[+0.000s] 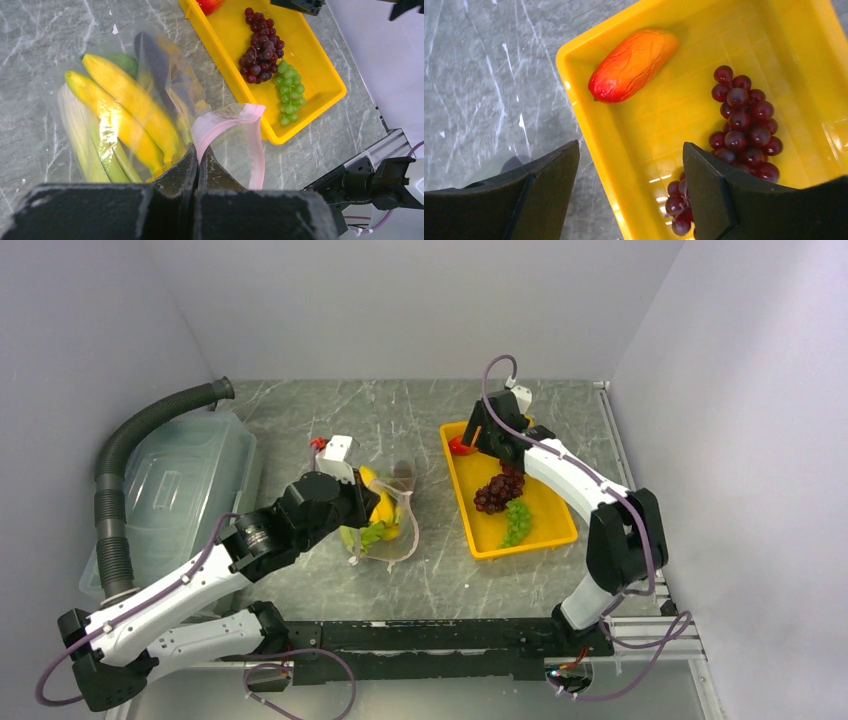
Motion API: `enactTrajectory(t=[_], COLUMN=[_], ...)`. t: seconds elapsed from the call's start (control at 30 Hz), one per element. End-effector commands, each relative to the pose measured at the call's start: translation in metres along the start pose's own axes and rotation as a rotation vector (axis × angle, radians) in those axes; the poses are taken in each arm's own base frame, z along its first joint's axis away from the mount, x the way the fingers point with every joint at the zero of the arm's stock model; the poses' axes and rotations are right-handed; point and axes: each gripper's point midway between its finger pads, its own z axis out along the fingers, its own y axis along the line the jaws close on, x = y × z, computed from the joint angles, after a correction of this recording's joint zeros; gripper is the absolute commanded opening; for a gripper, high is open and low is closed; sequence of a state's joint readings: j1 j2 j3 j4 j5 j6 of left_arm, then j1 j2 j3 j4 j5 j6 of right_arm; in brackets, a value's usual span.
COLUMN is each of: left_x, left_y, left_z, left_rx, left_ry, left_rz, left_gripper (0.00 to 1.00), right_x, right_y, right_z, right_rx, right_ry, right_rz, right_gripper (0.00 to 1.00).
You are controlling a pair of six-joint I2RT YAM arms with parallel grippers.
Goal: Place the food in the zip-top bag and seal the zipper
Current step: Pick up the fake fruit from the bin.
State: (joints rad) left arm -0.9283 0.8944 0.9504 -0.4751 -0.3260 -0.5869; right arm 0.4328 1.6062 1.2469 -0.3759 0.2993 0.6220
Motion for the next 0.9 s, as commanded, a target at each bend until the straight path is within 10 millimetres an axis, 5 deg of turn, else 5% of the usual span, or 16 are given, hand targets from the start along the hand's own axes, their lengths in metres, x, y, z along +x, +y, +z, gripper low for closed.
enactTrajectory(t=[0.0, 0.4, 0.87], left_x=[-0.029, -0.025, -0.022], left_y=[-0.018, -0.022, -0.021], left_z=[-0.006, -0.007, -0.006], left_rx=[0.066, 0.097, 0.099], left_ry=[-0.082, -0.069, -0.063], left_rz=[-0.023, -0.024, -0.005], left_gripper=[0.00, 0.00, 0.00], right_x=[-0.026, -0.010, 0.007], right_y=[0.023, 0.020, 0.011], right_z=[0.017, 0.076, 0.116], right_rx=[-0.089, -0.025, 0.040], right_ry=[-0.037, 0.017, 0.043], right_rz=[0.184, 0.366, 0.440], right_gripper=[0.80, 0.82, 0.81])
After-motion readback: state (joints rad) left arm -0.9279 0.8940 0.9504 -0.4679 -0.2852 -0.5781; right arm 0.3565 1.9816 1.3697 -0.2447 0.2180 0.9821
